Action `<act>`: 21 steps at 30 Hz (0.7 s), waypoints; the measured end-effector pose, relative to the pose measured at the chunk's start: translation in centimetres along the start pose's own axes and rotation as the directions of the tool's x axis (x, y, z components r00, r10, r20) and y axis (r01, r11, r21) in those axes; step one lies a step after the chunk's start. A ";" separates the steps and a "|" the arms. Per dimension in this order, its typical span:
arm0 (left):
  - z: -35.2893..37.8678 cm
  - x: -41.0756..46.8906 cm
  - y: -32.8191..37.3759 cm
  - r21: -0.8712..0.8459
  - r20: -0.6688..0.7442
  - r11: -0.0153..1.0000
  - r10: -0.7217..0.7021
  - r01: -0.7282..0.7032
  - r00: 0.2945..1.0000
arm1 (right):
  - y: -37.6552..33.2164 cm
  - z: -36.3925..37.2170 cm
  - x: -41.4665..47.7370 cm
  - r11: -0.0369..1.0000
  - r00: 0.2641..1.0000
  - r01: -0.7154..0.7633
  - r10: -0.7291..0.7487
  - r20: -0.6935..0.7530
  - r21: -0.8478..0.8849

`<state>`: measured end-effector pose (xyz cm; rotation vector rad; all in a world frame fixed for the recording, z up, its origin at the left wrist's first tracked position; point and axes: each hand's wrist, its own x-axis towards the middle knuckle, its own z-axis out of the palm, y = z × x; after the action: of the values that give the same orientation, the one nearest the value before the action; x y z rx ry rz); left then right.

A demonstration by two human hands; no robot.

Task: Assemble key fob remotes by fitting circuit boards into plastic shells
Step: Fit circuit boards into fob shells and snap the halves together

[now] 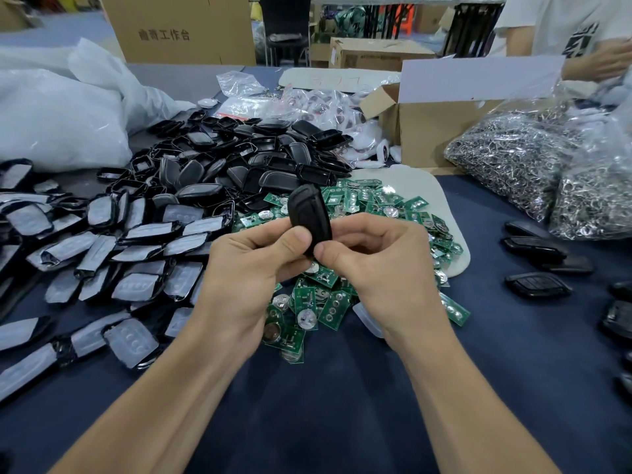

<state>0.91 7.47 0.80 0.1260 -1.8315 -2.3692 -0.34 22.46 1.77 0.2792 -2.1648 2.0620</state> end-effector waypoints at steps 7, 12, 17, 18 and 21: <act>-0.2 -0.1 0.0 0.314 -0.021 0.939 0.153 -0.139 0.988 | 0.1 -0.2 -0.2 0.935 0.954 0.131 -0.209 -0.213 -0.329; -0.4 -0.3 0.3 0.457 -0.001 0.853 0.285 -0.253 0.959 | 0.0 -0.2 -0.6 0.792 0.903 0.241 -0.394 -0.169 -0.561; -0.2 -0.1 0.3 0.289 0.003 0.933 0.222 -0.213 0.975 | -0.2 -0.3 -0.1 0.976 0.978 0.154 -0.173 -0.120 -0.155; -0.3 0.0 0.4 0.243 0.017 0.948 0.209 -0.207 0.978 | -0.3 -0.3 0.0 0.992 0.988 0.126 -0.128 -0.091 -0.023; -0.4 0.0 0.6 0.150 0.081 0.972 0.172 -0.183 0.982 | -0.3 -0.6 0.2 0.968 0.995 0.090 -0.096 0.017 0.235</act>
<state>0.97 6.95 1.26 -0.0992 -1.9689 -2.1329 -0.48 23.05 2.16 0.4299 -1.8822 2.2726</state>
